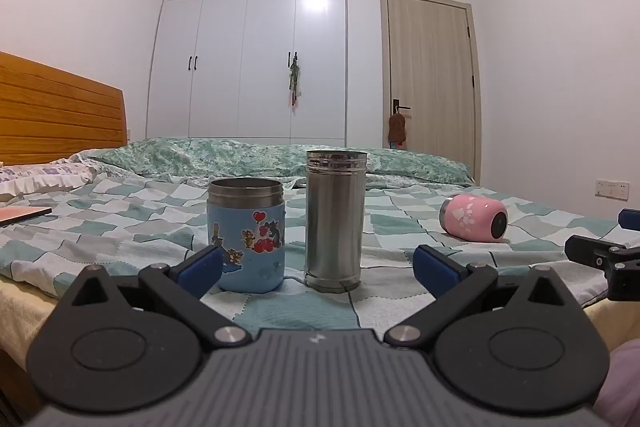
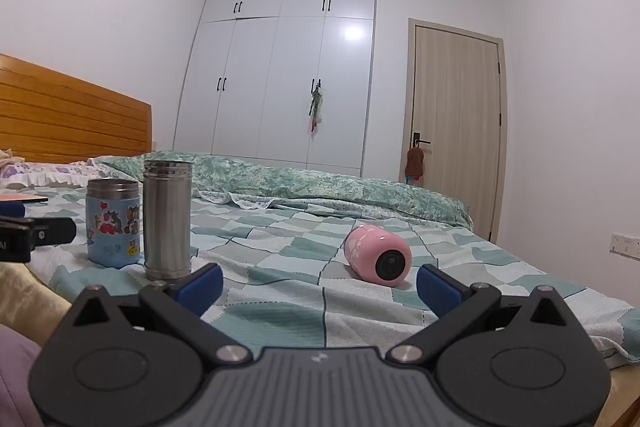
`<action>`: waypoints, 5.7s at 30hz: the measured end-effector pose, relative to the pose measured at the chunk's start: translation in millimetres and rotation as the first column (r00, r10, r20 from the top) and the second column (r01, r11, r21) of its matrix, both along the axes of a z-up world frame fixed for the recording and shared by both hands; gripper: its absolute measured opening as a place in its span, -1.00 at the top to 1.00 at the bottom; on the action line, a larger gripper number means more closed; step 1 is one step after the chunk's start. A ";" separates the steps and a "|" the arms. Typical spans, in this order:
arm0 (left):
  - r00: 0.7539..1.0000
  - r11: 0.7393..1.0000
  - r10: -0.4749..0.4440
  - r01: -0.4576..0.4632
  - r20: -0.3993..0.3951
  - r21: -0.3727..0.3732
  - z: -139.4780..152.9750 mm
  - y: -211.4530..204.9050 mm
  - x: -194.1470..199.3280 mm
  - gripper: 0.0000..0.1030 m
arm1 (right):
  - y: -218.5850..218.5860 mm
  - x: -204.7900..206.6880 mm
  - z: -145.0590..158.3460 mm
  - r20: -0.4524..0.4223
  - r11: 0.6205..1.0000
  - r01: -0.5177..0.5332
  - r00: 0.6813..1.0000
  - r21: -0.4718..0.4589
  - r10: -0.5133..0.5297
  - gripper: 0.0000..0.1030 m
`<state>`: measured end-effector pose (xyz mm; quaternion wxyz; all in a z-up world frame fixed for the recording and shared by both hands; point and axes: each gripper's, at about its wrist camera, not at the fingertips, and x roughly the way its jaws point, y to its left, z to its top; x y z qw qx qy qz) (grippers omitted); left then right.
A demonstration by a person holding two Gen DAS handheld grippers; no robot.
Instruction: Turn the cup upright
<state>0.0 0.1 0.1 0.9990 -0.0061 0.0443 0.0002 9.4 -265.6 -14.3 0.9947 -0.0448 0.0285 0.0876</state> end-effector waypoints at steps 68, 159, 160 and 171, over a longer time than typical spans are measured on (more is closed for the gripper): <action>1.000 1.000 0.000 0.000 -0.002 -0.001 0.0 0.0 0.1 -1.00 | 0.1 0.7 0.0 -0.002 1.000 0.000 1.000 -0.003 0.000 -1.00; 0.741 0.776 -0.499 0.613 -0.450 0.148 4.6 -79.5 377.8 -1.00 | -26.6 409.8 11.1 -0.705 0.987 -0.110 0.709 -0.114 -0.002 -0.62; 0.738 0.776 -0.499 0.614 -0.453 0.144 4.1 -78.8 377.6 -1.00 | -27.5 410.3 11.9 -0.707 0.989 -0.103 0.707 -0.107 -0.002 -0.62; 0.761 0.810 -0.485 0.577 -0.431 0.108 34.9 -71.0 337.0 -1.00 | -28.2 356.5 45.3 -0.683 0.998 -0.059 0.729 -0.007 0.038 -0.62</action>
